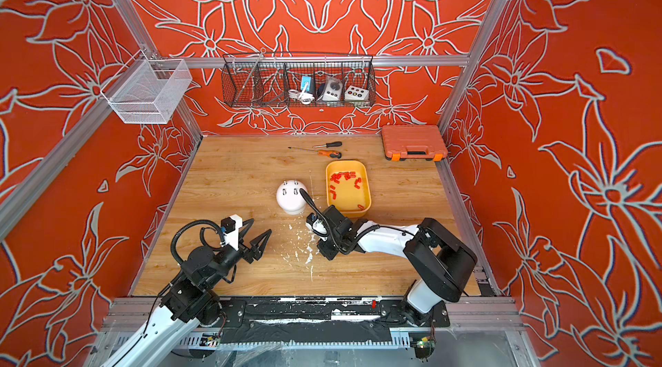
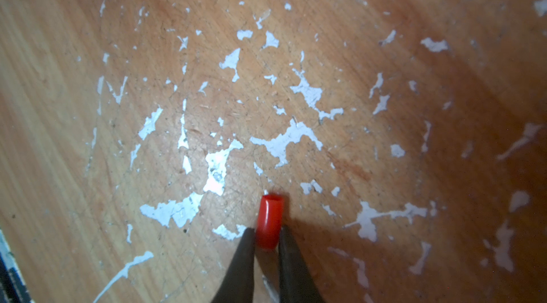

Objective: Cover the protruding screws with screw protection sleeves
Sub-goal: Pick up the screw protection sleeve from the center of the board.

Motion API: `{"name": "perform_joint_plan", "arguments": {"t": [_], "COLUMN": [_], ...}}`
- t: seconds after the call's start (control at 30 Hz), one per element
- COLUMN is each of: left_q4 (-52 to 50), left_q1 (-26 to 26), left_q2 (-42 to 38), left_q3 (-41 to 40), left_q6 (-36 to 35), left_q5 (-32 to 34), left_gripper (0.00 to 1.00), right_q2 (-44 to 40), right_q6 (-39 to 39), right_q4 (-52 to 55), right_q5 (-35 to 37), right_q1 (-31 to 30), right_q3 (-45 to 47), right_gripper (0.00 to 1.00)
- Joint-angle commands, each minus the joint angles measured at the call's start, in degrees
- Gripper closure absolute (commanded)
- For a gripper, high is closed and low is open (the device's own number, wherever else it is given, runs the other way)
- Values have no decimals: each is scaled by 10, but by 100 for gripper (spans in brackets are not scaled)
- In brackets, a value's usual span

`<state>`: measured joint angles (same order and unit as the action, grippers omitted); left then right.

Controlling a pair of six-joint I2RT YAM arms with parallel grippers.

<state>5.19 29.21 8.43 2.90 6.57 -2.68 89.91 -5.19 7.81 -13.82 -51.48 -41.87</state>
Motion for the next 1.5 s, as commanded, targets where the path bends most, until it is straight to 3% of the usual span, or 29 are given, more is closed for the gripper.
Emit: {"name": "perform_joint_plan", "arguments": {"t": [0.0,0.1,0.27,0.33,0.43,0.53,0.6,0.77,1.0,1.2,1.47], "left_q4": [10,10,29,47,55,99,114,126,155,157,141], "left_q1": [1,1,1,1,1,1,1,1,11,28,43], "left_q2": [-1,-1,12,33,74,98,101,120,190,240,271], "left_q3": [11,11,9,19,59,82,103,141,161,175,182], "left_q6": [-8,-8,-4,7,37,80,93,93,69,56,38], "left_q5": [0,-1,-49,-112,-190,-261,-293,-375,-457,-478,-482], "left_gripper": [22,22,21,21,24,24,25,27,32,26,29], "right_q2": [-4,-10,-61,-99,-156,-192,-191,-175,-190,-174,-152], "right_q6": [7,12,31,56,125,148,211,329,334,312,302], "right_q4": [32,31,36,59,79,49,109,259,285,285,284], "right_q5": [4,-4,-78,-155,-345,-442,-467,-443,-434,-410,-407], "right_q1": [-6,-5,-5,-3,0,0,0,1,1,1,1], "right_q3": [10,7,-8,-30,-58,-84,-132,-218,-233,-237,-250], "right_gripper": [89,100,100,100,100,100,100,100,100,100,100]}}
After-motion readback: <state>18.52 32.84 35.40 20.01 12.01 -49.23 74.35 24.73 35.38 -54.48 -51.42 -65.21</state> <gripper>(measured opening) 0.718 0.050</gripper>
